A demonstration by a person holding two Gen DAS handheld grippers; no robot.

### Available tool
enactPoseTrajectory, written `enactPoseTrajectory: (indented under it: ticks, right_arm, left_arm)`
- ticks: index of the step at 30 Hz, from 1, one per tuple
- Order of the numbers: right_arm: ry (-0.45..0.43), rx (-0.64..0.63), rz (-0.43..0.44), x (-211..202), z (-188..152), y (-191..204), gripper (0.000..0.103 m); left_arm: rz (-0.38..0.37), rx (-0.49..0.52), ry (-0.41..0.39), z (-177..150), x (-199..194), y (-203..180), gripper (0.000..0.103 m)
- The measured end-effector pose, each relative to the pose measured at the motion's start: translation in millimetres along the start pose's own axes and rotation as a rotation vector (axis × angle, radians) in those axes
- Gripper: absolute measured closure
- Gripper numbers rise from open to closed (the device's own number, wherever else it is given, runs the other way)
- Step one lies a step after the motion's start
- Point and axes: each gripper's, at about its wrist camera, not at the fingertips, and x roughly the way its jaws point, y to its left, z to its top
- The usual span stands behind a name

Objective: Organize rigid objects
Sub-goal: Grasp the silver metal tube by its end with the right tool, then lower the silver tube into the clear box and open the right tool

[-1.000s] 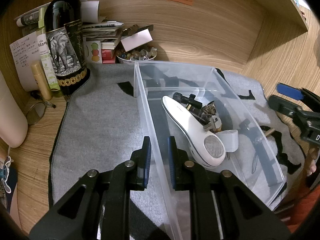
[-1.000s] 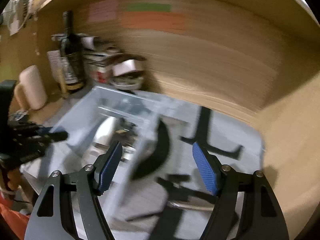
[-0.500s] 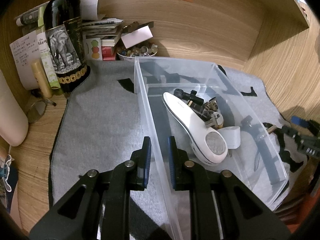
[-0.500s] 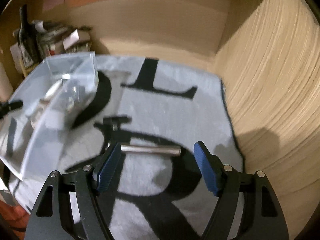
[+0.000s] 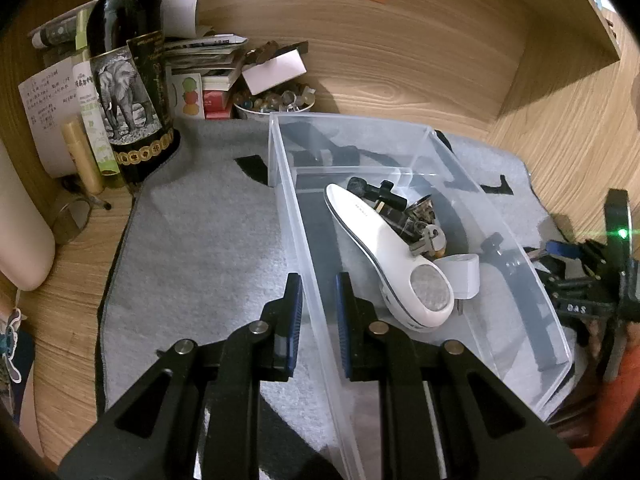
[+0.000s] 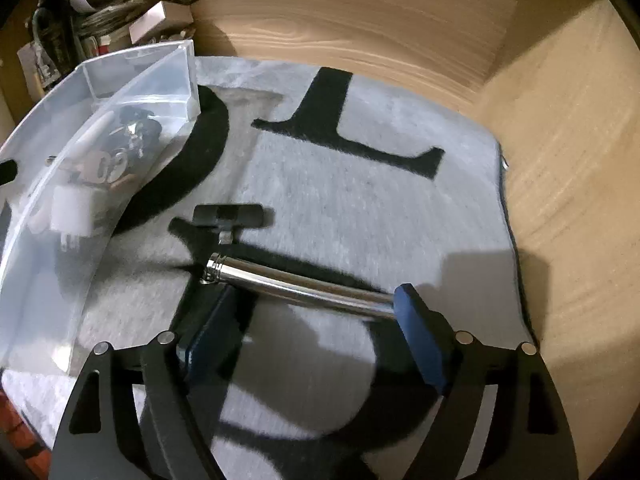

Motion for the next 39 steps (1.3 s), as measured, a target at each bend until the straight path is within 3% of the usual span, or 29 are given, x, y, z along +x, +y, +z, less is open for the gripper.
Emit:
enactPoseTrajectory:
  ticks: [3, 7, 12, 18, 28, 39]
  right_arm:
    - [0.016, -0.02, 0.016, 8, 7, 1, 0.023]
    - [0.039, 0.037, 0.114, 16, 9, -10, 0.029]
    - [0.024, 0.039, 0.135, 6, 3, -7, 0.065]
    - [-0.018, 0.055, 0.133, -13, -19, 10, 0.088]
    - [-0.064, 0.172, 0.209, -26, -26, 13, 0.089]
    - [-0.287, 0.11, 0.21, -80, 19, 27, 0.089]
  left_arm:
    - [0.004, 0.001, -0.002, 0, -1, 1, 0.087]
    - [0.003, -0.004, -0.002, 2, -1, 2, 0.087]
    - [0.004, -0.004, -0.002, 3, 0, 2, 0.087]
    - [0.004, -0.006, -0.003, 3, 0, 4, 0.087]
    - [0.005, -0.002, -0.003, 4, 0, 5, 0.087]
    - [-0.006, -0.015, -0.006, 6, -2, 14, 0.089]
